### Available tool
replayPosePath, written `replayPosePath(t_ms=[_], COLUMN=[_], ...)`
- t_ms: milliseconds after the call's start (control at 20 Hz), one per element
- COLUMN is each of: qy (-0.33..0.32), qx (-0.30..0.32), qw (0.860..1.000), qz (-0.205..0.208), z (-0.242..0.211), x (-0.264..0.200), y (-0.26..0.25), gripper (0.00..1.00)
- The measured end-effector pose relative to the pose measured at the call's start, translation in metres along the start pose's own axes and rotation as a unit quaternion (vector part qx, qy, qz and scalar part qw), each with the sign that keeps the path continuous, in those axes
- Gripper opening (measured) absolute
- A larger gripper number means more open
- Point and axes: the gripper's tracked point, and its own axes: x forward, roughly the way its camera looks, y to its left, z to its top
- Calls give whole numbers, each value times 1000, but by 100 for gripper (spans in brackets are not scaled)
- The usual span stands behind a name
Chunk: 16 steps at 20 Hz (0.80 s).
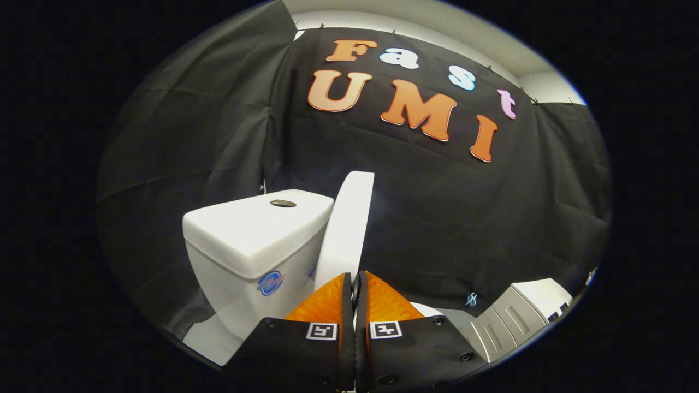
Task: Open the toilet lid.
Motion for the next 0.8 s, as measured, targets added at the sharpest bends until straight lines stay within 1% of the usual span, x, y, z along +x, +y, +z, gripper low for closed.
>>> replayPosePath(t_ms=[200, 350, 550, 650, 700, 800], qy=[-7, -8, -5, -2, 2, 9], qx=[-15, -24, -44, -35, -27, -19], qw=[1000, 1000, 999, 999, 1000, 1000], qz=[16, 18, 5, 2, 6, 21], z=[6, 7, 9, 8, 8, 4], x=[1, 3, 6, 4, 5, 4], y=[24, 33, 36, 34, 35, 37], gripper=[9, 8, 9, 9, 10, 15])
